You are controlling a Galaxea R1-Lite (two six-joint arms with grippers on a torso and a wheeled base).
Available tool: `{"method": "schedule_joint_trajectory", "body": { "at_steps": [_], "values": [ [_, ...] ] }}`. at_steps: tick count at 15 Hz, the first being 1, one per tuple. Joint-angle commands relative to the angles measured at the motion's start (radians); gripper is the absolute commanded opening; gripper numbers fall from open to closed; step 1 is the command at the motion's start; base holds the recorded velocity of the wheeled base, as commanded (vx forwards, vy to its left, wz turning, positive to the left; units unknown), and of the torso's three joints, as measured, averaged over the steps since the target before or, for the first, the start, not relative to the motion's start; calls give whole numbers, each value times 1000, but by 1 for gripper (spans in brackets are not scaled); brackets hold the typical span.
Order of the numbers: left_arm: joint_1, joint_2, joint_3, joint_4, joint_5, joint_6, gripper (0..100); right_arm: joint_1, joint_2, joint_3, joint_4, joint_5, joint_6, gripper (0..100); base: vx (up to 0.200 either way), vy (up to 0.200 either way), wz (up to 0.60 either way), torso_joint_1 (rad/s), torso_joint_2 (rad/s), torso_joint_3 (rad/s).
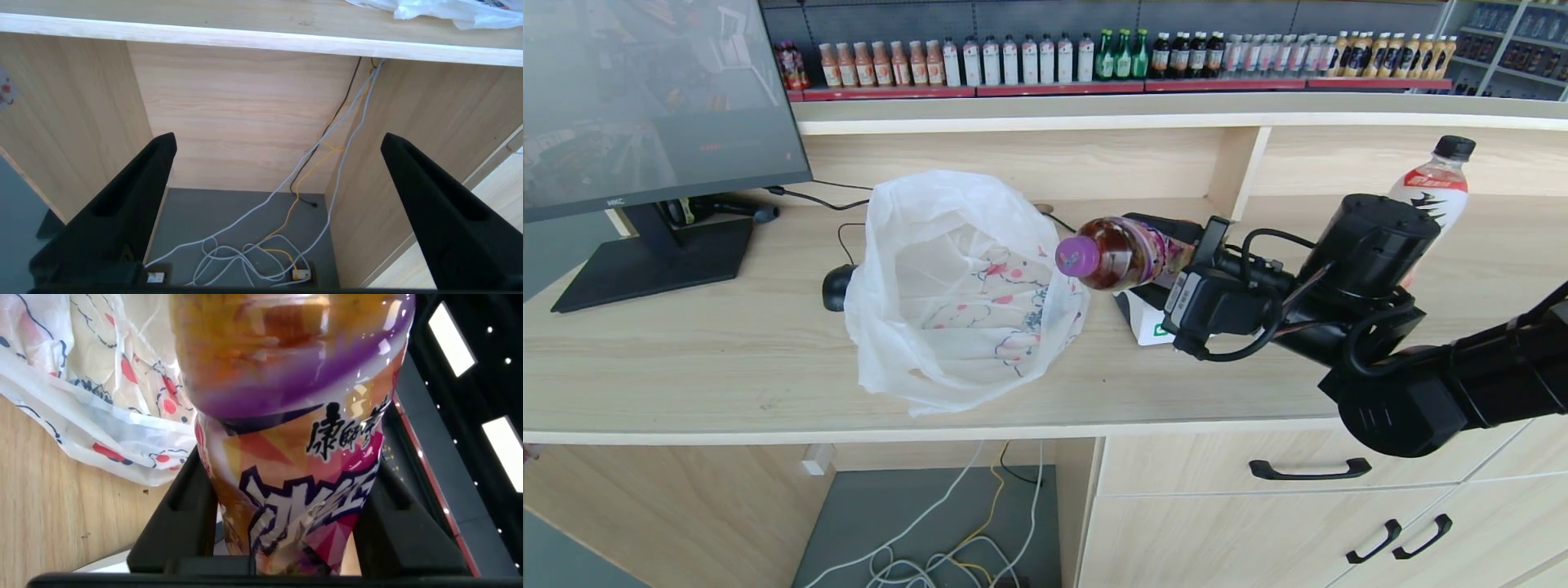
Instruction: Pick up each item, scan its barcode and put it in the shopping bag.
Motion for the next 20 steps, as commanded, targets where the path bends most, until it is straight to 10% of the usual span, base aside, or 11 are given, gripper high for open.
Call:
{"method": "schedule_joint_trajectory", "body": {
  "at_steps": [1,12,20],
  "values": [
    [1,0,0,0,0,0,100,-1,-10,-2,0,-2,3,0,0,0,0,0,0,0],
    [1,0,0,0,0,0,100,25,-151,-40,3,-77,286,0,0,0,0,0,0,0],
    [1,0,0,0,0,0,100,30,-334,148,-63,-221,726,0,0,0,0,0,0,0]
  ]
}}
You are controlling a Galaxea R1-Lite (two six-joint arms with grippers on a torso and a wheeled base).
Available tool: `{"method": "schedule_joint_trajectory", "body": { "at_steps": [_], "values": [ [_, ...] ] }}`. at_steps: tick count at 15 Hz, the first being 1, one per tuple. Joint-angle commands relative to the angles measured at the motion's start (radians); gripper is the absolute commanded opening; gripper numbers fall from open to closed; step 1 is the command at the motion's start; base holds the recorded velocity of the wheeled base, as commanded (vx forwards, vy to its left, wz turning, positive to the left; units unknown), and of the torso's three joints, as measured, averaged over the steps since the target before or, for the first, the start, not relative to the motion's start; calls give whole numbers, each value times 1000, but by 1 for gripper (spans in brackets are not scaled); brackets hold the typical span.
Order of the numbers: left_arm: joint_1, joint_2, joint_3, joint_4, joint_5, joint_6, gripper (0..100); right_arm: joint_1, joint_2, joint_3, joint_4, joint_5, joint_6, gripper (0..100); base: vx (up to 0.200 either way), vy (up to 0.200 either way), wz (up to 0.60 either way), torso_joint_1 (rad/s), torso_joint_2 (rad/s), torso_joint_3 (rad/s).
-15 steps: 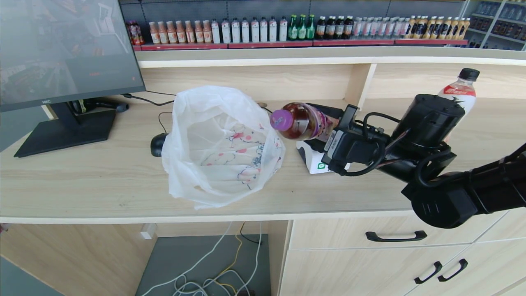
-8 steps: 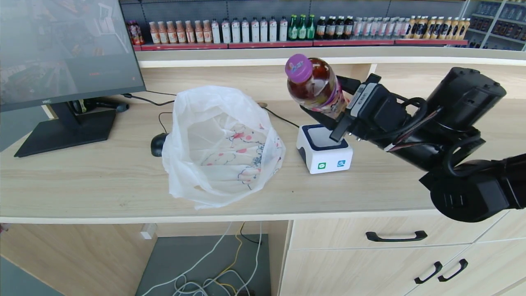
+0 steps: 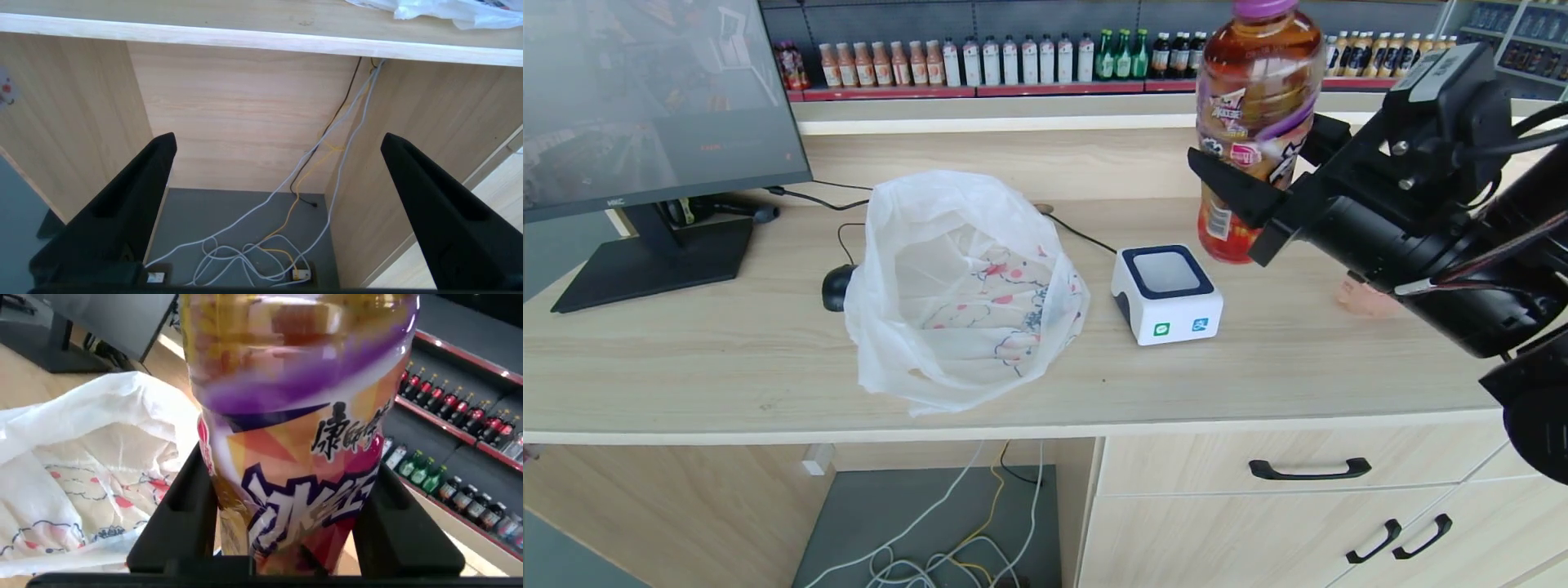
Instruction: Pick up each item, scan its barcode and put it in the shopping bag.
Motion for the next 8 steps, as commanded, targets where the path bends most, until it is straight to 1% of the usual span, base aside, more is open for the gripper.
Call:
{"method": "schedule_joint_trajectory", "body": {
  "at_steps": [1,2,3,4,5,6,8],
  "values": [
    [-1,0,0,0,0,1,100,4,-50,83,-22,-5,47,0,0,0,0,0,0,0],
    [0,0,0,0,0,1,100,17,-67,139,-30,-51,79,0,0,0,0,0,0,0],
    [-1,0,0,0,0,0,100,52,-77,190,-57,-134,133,0,0,0,0,0,0,0],
    [0,0,0,0,0,0,100,113,-85,205,-64,-208,208,0,0,0,0,0,0,0],
    [0,0,0,0,0,0,100,150,-88,201,-62,-241,235,0,0,0,0,0,0,0],
    [0,0,0,0,0,0,100,214,-88,201,-64,-327,291,0,0,0,0,0,0,0],
    [0,0,0,0,0,0,100,213,-88,211,-71,-361,318,0,0,0,0,0,0,0]
  ]
}}
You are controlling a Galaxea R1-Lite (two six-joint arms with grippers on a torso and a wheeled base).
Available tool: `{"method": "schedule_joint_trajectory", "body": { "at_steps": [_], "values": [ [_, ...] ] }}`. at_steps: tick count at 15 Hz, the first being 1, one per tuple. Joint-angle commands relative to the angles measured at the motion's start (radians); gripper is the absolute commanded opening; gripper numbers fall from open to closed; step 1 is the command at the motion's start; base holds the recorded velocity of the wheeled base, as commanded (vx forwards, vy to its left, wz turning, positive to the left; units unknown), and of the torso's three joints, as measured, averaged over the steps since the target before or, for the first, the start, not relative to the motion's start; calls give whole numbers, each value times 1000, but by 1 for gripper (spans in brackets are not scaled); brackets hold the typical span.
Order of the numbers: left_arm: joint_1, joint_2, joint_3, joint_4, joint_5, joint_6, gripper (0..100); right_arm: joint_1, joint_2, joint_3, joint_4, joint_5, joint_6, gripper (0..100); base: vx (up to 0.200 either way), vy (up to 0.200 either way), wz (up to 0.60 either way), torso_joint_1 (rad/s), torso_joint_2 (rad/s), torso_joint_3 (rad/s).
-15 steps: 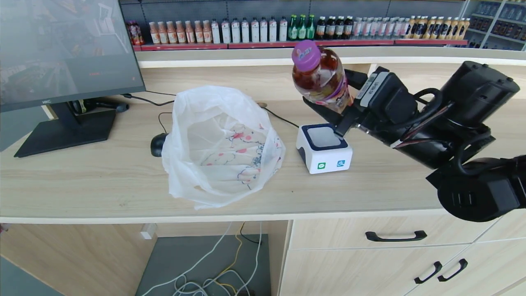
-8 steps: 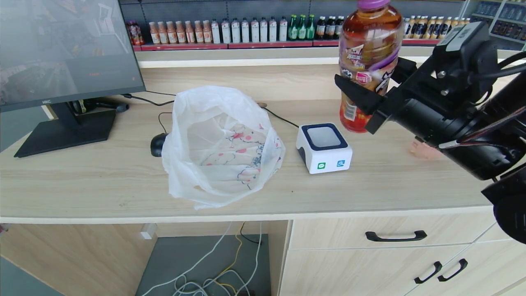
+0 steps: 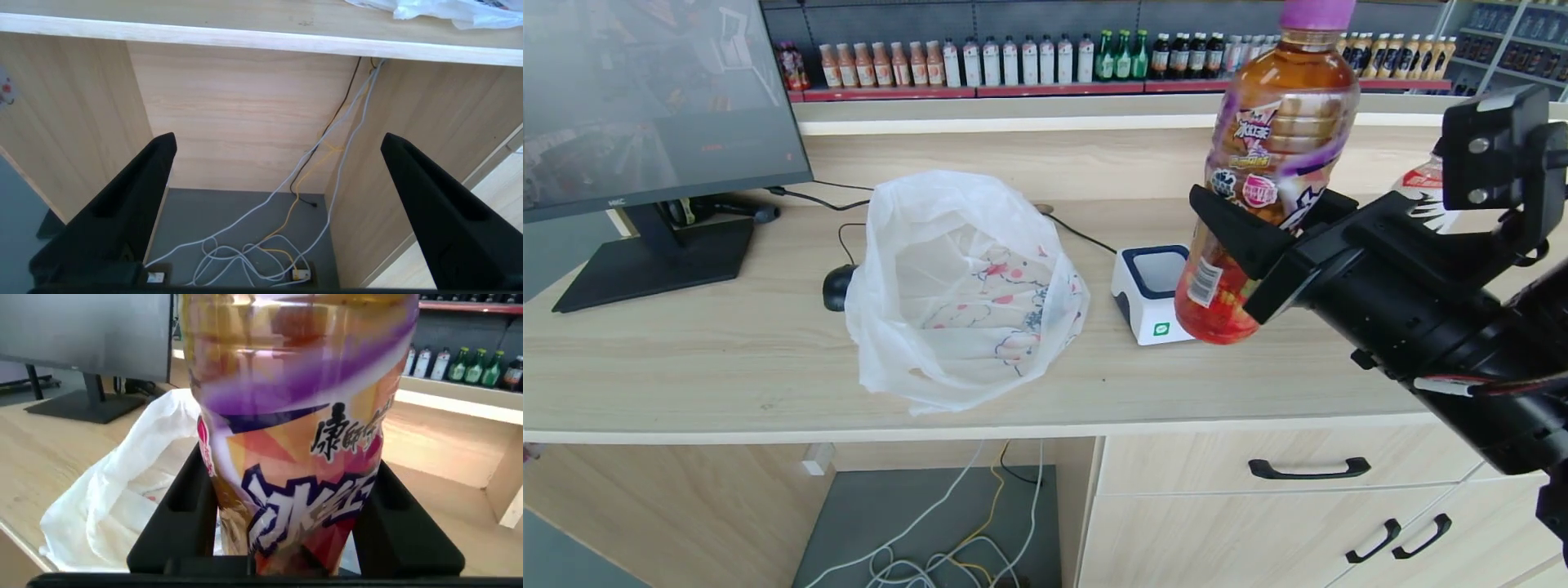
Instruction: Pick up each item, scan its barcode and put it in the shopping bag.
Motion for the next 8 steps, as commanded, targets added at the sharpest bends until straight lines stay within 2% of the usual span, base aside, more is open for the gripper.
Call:
{"method": "schedule_joint_trajectory", "body": {
  "at_steps": [1,4,8],
  "values": [
    [1,0,0,0,0,0,100,17,-1,0,-12,-8,4,0,0,0,0,0,0,0],
    [1,0,0,0,0,0,100,-2,46,15,-70,-80,15,0,0,0,0,0,0,0],
    [1,0,0,0,0,-3,100,-25,89,-25,-105,-77,60,0,0,0,0,0,0,0]
  ]
}}
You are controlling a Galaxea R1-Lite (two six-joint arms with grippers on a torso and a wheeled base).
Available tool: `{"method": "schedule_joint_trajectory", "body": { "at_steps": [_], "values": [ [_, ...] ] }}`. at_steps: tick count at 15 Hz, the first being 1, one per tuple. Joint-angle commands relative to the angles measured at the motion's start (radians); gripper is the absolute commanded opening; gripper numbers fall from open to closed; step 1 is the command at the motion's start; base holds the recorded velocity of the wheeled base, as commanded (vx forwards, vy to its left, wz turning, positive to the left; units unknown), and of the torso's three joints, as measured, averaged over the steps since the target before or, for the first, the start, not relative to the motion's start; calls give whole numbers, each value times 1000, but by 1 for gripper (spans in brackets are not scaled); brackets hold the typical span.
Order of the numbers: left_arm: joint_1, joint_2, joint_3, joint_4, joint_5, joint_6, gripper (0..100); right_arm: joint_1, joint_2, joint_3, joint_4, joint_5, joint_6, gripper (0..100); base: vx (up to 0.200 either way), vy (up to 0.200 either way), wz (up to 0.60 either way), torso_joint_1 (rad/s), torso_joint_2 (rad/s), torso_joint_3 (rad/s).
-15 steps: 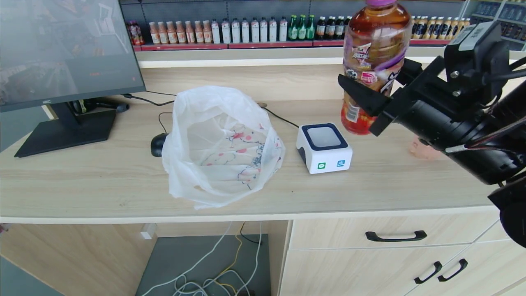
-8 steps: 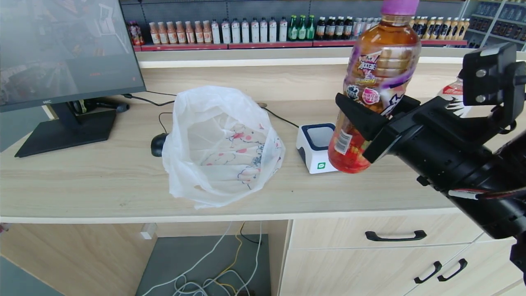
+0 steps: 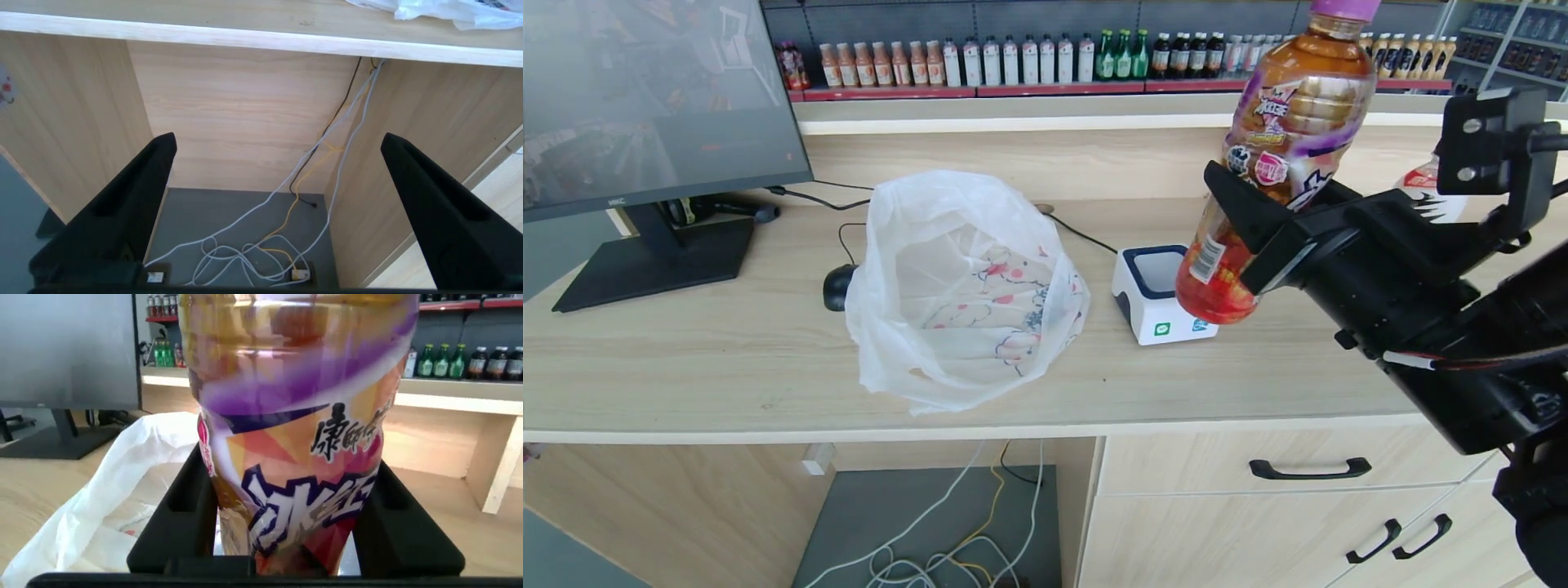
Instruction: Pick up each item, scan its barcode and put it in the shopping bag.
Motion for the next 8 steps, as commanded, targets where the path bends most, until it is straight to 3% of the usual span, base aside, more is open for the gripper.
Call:
{"method": "schedule_joint_trajectory", "body": {
  "at_steps": [1,8],
  "values": [
    [0,0,0,0,0,0,100,-4,32,2,1,-3,4,0,0,200,0,7,2,7],
    [0,0,0,0,0,0,100,-5,29,-6,49,0,39,0,0,200,0,4,1,2]
  ]
}}
